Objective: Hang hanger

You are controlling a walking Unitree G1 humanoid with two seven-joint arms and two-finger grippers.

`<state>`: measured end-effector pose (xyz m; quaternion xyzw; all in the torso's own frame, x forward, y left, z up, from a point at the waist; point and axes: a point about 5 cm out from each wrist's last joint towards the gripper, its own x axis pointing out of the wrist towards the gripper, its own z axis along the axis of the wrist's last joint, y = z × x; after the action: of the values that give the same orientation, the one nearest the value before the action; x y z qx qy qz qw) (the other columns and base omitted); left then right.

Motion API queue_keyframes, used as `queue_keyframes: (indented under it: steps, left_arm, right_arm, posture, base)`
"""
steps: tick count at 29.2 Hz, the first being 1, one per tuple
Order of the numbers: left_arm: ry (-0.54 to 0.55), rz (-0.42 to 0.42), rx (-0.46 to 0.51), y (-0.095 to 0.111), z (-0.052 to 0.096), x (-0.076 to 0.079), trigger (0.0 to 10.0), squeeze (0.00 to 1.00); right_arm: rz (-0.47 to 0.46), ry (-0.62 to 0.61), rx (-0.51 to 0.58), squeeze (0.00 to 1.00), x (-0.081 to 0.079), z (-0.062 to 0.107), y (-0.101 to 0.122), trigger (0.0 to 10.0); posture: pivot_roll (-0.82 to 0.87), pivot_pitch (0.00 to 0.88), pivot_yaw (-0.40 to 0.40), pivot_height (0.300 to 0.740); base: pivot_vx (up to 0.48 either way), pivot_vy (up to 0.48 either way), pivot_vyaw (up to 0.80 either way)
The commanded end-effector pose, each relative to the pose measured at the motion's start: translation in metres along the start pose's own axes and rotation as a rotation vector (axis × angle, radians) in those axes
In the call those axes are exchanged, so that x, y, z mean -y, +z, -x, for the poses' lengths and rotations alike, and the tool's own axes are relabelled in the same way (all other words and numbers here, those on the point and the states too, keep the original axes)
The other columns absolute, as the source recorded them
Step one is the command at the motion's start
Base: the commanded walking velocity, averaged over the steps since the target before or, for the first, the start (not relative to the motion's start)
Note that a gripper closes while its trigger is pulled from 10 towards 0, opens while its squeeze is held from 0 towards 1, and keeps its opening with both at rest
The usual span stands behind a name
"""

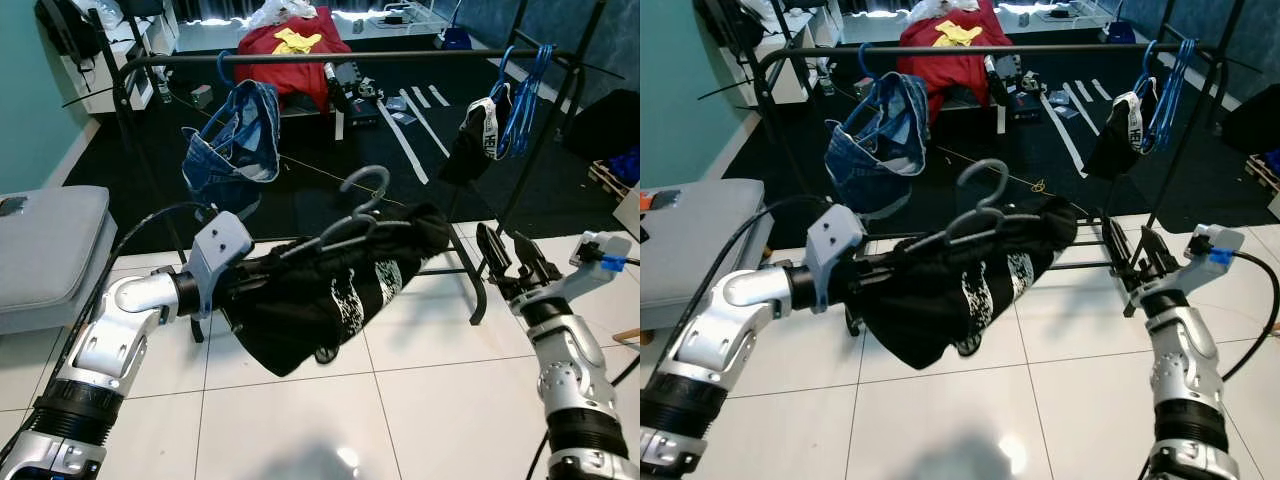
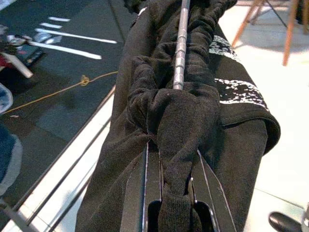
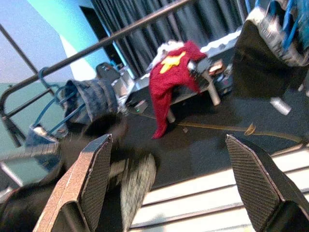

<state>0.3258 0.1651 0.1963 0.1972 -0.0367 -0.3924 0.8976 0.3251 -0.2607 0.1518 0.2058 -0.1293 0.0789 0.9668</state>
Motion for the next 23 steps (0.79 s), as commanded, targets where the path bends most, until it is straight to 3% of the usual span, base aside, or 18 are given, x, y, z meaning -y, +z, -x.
queue_keyframes:
  steps: [1,3,5,6,8,9,10,11,15,16,17,23]
  left_arm:
    - [0.036,0.014,0.032,0.003,0.001,-0.005,0.0,0.00]
    - [0.036,0.014,0.032,0.003,0.001,-0.005,0.0,0.00]
    - [0.036,0.019,0.045,0.004,0.001,-0.005,0.0,0.00]
    - [0.035,0.018,0.059,0.005,0.000,-0.003,0.0,0.00]
    - [0.035,0.018,0.059,0.005,0.000,-0.003,0.0,0.00]
    - [0.035,0.018,0.074,0.007,-0.001,-0.002,0.0,0.00]
    - [0.035,0.018,0.074,0.007,-0.001,-0.002,0.0,0.00]
    - [0.032,0.018,0.094,0.009,-0.002,0.000,0.0,0.00]
    - [0.022,0.011,0.116,0.012,-0.003,0.003,0.0,0.00]
    - [0.015,0.014,0.123,0.012,-0.004,0.005,0.0,0.00]
    - [0.003,0.014,0.128,0.013,-0.004,0.008,0.0,0.00]
    - [-0.041,0.031,0.166,0.016,-0.005,0.018,0.0,0.00]
  right_arm:
    - [-0.037,-0.008,-0.026,0.00,-0.001,0.003,-0.007,10.0]
    - [-0.037,-0.008,-0.026,0.00,-0.001,0.003,-0.007,10.0]
    - [-0.074,0.024,-0.027,0.00,-0.008,0.001,-0.009,10.0]
    - [-0.151,0.064,-0.009,0.00,-0.017,-0.001,-0.008,10.0]
    - [-0.151,0.064,-0.009,0.00,-0.017,-0.001,-0.008,10.0]
    - [-0.234,0.099,0.013,0.40,-0.026,-0.004,-0.006,10.0]
    - [-0.234,0.099,0.013,0.40,-0.026,-0.004,-0.006,10.0]
    - [-0.307,0.142,0.032,0.45,-0.034,-0.009,-0.004,10.0]
    - [-0.392,0.185,0.060,0.38,-0.046,-0.015,-0.001,10.0]
    - [-0.413,0.184,0.062,0.04,-0.049,-0.018,0.000,10.0]
    - [-0.428,0.176,0.049,0.00,-0.052,-0.022,-0.002,10.0]
    - [-0.449,0.117,0.005,0.00,-0.054,-0.036,-0.010,10.0]
  posture:
    - [0.05,0.106,0.053,0.740]
    - [0.05,0.106,0.053,0.740]
    - [0.05,0.100,0.055,0.740]
    - [0.05,0.094,0.054,0.740]
    - [0.05,0.094,0.054,0.740]
    - [0.05,0.094,0.054,0.740]
    - [0.05,0.094,0.054,0.740]
    - [0.05,0.088,0.055,0.740]
    - [0.05,0.085,0.056,0.740]
    - [0.05,0.082,0.056,0.740]
    - [0.05,0.082,0.056,0.740]
    - [0.06,0.086,0.048,0.740]
  base:
    - [0.000,0.000,0.00]
    - [0.000,0.000,0.00]
    - [0.000,0.000,0.00]
    - [0.000,0.000,0.00]
    - [0.000,0.000,0.00]
    - [0.000,0.000,0.00]
    - [0.000,0.000,0.00]
    - [0.000,0.000,0.00]
    - [0.000,0.000,0.00]
    - [0.000,0.000,0.00]
    - [0.000,0.000,0.00]
    - [0.000,0.000,0.00]
